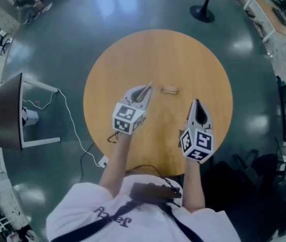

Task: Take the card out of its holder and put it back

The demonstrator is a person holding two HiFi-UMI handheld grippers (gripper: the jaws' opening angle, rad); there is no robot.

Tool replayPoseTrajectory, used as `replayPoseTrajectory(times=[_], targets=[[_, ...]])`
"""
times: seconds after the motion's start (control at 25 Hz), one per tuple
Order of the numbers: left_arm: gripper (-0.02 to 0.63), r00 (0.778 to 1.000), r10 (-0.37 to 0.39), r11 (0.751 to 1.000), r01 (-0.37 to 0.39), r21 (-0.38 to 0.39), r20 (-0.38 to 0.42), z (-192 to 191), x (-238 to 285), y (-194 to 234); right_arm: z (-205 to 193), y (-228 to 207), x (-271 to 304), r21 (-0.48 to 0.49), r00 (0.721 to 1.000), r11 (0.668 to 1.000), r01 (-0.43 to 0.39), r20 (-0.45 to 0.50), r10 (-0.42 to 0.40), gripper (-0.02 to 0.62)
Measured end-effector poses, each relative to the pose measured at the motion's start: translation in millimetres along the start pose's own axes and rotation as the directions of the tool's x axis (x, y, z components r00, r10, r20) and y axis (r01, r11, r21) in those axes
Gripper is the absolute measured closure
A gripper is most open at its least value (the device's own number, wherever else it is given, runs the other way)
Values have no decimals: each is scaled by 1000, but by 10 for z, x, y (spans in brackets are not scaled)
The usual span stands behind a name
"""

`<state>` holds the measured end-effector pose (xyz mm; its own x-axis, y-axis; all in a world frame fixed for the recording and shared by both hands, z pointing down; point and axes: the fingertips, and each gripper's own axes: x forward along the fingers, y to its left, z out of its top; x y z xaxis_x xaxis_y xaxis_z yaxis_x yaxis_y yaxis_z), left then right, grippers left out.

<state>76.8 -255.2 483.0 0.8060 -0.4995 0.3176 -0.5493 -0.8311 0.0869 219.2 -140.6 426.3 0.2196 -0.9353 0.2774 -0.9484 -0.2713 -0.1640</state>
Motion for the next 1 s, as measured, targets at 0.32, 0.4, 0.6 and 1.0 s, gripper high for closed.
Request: replayPoseTrajectory(times=[0.32, 0.4, 0.6, 1.0], targets=[[578, 994, -83, 994, 87, 64, -69, -156, 203, 289, -135, -27, 95, 26, 999, 1000, 12, -34, -11, 577], [578, 989, -114, 989, 122, 82, -91, -218, 269, 311, -167, -62, 105, 31, 999, 999, 18, -43, -17, 577], [578, 972, -178, 975, 195, 103, -154, -453, 449, 307, -244, -144, 143, 41, 998, 999, 30, -60, -28, 576], [578, 939, -270, 940, 306, 154, -215, -586, 771, 276, -382, -158, 295, 76, 994, 997, 10, -107, -2, 577]])
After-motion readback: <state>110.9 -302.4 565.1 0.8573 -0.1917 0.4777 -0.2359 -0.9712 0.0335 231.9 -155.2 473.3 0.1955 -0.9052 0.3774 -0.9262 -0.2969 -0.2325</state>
